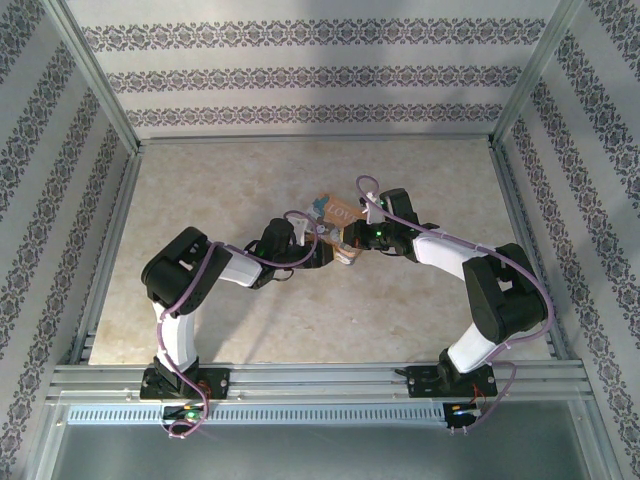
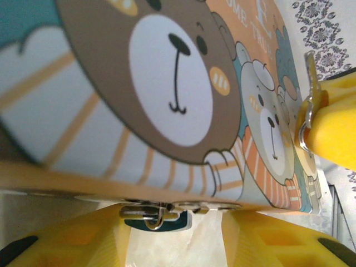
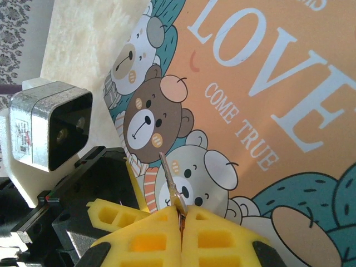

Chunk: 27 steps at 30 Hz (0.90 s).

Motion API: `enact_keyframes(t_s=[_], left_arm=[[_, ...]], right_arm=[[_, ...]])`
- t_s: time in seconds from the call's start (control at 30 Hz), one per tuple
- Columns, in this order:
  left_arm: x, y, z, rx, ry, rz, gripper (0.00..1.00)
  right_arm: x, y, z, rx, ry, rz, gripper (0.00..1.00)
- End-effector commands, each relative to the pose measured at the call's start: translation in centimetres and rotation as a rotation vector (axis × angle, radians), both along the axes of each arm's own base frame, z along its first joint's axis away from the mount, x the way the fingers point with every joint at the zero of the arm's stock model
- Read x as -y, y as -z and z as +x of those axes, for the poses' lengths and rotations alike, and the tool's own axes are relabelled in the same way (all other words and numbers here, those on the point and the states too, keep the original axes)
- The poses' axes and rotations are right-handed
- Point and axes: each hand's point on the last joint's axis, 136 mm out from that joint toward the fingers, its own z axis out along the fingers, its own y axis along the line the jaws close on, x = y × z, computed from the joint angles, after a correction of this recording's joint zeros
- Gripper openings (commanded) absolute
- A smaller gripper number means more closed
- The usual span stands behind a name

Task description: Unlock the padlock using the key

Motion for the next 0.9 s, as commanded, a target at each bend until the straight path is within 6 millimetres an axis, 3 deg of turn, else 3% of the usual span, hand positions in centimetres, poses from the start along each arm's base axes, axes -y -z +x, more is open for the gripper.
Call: enact_keyframes(t_s=[0.0, 0.53, 0.87], left_arm=[[1.0, 1.9, -0.6, -0.069, -0.01, -0.003, 0.46], [1.0, 1.5, -0.3, -0.074, -0.036, -0.017, 0.37], [0.8, -0.2, -0.8, -0.045, -0.033, -0.013, 0.35]], right_arm=[[0.3, 1.9, -1.6, -0.061, -0.007, -0.041, 0.0], [0.0, 1.3, -1.7, -0.054, -0.009, -0.029, 0.0], [0.0, -3.5, -1.4, 0.071, 0.001, -0.01, 0.0]])
